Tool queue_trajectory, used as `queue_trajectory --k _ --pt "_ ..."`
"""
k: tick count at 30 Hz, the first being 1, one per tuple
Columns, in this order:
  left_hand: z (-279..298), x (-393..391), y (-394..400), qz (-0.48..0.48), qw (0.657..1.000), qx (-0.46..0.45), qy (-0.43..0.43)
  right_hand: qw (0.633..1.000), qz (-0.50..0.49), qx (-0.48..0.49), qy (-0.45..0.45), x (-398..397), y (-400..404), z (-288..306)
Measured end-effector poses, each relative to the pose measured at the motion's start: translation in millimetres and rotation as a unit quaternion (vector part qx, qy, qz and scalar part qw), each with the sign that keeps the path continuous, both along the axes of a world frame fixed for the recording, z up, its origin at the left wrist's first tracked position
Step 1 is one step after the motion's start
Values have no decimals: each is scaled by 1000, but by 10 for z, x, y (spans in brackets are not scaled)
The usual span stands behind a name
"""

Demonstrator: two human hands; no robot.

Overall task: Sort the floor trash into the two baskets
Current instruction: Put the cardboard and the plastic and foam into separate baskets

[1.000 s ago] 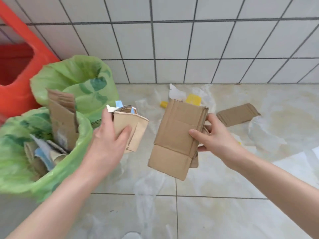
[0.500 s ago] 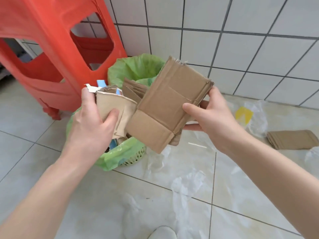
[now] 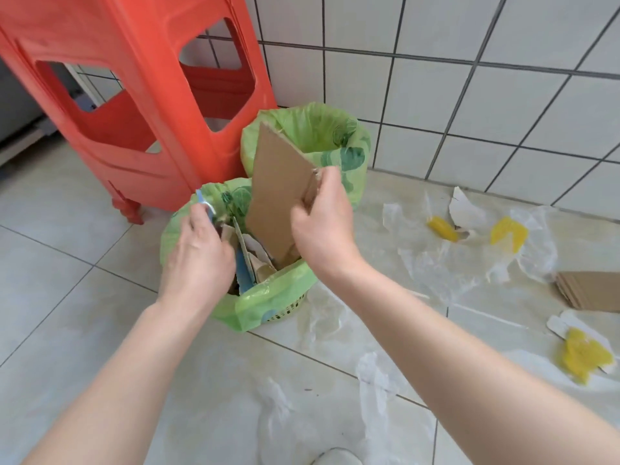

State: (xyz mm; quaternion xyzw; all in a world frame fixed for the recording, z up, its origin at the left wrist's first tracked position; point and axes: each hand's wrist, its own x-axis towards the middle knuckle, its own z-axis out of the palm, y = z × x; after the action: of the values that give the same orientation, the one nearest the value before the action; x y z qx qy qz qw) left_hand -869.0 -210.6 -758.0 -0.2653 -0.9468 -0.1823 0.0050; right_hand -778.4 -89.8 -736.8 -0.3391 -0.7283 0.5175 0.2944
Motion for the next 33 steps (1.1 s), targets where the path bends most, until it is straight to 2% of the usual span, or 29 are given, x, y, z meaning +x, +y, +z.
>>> queue_trajectory --k 3,9,14,17,20,22,27,33 --pt "-161 -39 -16 -29 999 -16 -30 999 23 -12 -34 -24 -36 -85" --pt "-330 -53 15 -52 997 -26 -60 996 35 28 -73 -80 5 -129" --pt "-408 -35 100 -64 995 -57 -52 977 66 90 -181 -159 27 -268" --pt "-409 -56 119 -70 991 -93 -68 962 108 65 -243 -142 48 -250" --pt "-321 -78 117 -59 989 -120 -59 956 141 47 -251 -73 105 -141" --pt "-216 -35 127 -46 995 -90 -23 961 139 57 -232 50 183 -80" --pt "116 299 257 -71 992 96 46 971 118 48 -201 556 493 -69" --pt "215 770 471 -154 974 158 60 964 85 23 -251 1303 822 -287"
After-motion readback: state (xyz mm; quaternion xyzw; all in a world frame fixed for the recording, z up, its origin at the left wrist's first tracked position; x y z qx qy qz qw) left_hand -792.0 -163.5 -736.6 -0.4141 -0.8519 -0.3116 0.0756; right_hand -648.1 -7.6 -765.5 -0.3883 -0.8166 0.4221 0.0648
